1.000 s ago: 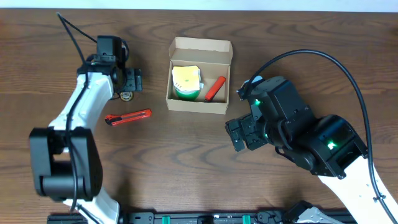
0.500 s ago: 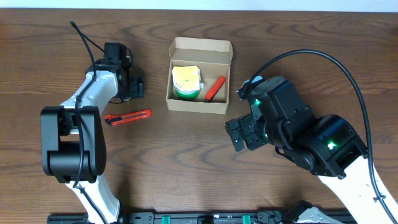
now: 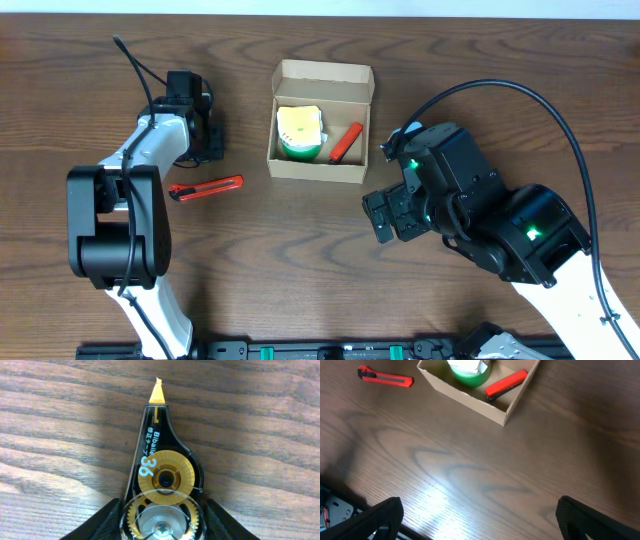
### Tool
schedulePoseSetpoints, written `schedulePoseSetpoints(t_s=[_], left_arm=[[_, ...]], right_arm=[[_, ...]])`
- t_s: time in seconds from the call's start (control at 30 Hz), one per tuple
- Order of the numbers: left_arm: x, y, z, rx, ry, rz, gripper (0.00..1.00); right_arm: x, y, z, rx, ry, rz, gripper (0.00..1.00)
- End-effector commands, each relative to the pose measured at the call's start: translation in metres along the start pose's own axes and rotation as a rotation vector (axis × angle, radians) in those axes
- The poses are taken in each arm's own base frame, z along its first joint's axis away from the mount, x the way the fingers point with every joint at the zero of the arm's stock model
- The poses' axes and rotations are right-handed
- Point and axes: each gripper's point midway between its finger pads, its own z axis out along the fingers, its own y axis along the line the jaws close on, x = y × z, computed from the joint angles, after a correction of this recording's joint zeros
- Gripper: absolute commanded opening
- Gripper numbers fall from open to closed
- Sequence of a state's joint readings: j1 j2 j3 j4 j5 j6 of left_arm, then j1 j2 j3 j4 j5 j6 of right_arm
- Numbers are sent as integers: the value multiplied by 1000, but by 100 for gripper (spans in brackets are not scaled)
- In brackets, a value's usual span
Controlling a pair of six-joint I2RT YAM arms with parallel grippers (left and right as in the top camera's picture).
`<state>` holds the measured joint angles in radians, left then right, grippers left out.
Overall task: Pack container
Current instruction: 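Carry the tape dispenser with the left gripper and lower it into the box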
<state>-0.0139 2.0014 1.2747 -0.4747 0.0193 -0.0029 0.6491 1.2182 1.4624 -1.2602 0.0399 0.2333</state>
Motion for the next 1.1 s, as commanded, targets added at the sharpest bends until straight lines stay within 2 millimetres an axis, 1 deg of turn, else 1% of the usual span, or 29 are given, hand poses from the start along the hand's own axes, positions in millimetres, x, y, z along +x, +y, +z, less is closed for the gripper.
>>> schedulePoseSetpoints(t_s=[0.0, 0.13, 0.23, 0.37, 0.4, 0.5, 0.57, 0.6, 0.63, 0.67, 0.73, 0.77, 0.83, 0.93, 1.0, 1.07], left_arm=[[10, 3, 7, -3, 41, -1, 42], [8, 3, -1, -4, 47, -4, 36], [-3, 2, -17, -2, 31, -4, 31], [-29, -4, -54, 22, -29, 1, 23], [-38, -10, -69, 44, -57, 4, 21], [-56, -29, -106, 119, -129, 9, 18], [-63, -51, -132, 202, -174, 13, 18], [-65, -70, -149, 269, -200, 26, 18], [-65, -81, -158, 306, -216, 34, 18], [-65, -98, -169, 350, -234, 46, 18], [-61, -128, -181, 404, -251, 86, 18], [-57, -146, -185, 424, -255, 120, 18], [-46, -178, -186, 455, -247, 186, 18], [-24, -226, -184, 491, -223, 290, 18], [-10, -249, -179, 507, -201, 330, 18], [1, -267, -171, 518, -171, 342, 19]], right_arm=[[0, -2, 0, 4, 0, -4, 99], [0, -2, 0, 4, 0, -4, 99], [0, -2, 0, 4, 0, -4, 99], [0, -2, 0, 4, 0, -4, 99], [0, -2, 0, 4, 0, -4, 99], [0, -2, 0, 4, 0, -4, 99], [0, -2, 0, 4, 0, -4, 99], [0, -2, 0, 4, 0, -4, 99], [0, -2, 0, 4, 0, -4, 99], [0, -2, 0, 4, 0, -4, 99], [0, -2, 0, 4, 0, -4, 99], [0, -2, 0, 4, 0, -4, 99], [0, -2, 0, 4, 0, -4, 99], [0, -2, 0, 4, 0, -4, 99], [0, -2, 0, 4, 0, -4, 99], [0, -2, 0, 4, 0, -4, 99]])
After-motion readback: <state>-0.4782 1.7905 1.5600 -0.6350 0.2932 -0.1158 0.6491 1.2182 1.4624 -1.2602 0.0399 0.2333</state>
